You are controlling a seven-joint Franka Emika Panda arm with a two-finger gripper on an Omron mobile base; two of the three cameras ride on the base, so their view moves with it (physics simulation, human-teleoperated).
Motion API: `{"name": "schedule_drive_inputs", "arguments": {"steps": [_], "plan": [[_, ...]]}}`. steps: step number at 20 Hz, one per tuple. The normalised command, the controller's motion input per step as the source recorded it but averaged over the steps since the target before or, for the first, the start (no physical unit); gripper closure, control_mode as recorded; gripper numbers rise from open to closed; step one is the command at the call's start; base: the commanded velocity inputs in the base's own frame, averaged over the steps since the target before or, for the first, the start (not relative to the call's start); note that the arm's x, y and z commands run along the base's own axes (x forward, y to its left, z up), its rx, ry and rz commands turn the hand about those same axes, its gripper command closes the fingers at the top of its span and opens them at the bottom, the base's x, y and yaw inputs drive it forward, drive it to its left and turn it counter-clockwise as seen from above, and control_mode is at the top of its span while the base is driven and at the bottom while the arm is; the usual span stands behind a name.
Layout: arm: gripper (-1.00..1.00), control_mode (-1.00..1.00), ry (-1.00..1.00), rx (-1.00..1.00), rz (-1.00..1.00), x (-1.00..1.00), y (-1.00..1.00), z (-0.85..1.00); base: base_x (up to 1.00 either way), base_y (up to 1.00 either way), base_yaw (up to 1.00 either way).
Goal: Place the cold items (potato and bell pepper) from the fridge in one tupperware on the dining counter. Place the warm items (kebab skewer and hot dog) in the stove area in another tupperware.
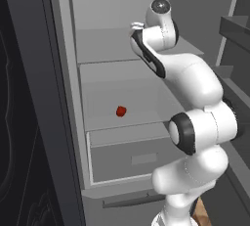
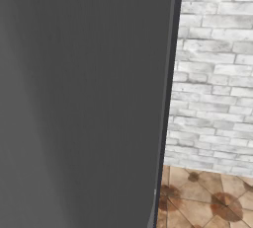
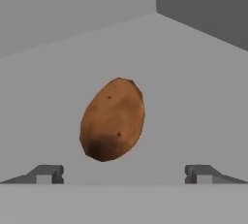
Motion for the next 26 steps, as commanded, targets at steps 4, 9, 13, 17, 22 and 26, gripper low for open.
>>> {"name": "schedule_drive_inputs", "arguments": {"steps": [4,9,13,17,22,26], "plan": [[-1.0,-1.0,0.0,-0.02,-0.02,0.44,0.0,-0.19,0.0,0.0,0.0],[-1.0,-1.0,0.0,-0.02,-0.01,0.39,0.0,-0.23,0.0,0.0,0.0],[-1.0,-1.0,0.0,-0.01,-0.01,0.34,0.0,-0.19,0.0,0.0,0.0],[-1.0,-1.0,0.02,-0.02,-0.03,0.28,-0.04,-0.27,0.0,0.0,0.0],[1.0,-1.0,0.03,-0.03,-0.04,0.23,-0.13,-0.37,0.0,0.0,0.0],[1.0,-1.0,0.0,-0.04,-0.1,0.09,-0.28,-0.51,0.0,0.0,0.0]]}}
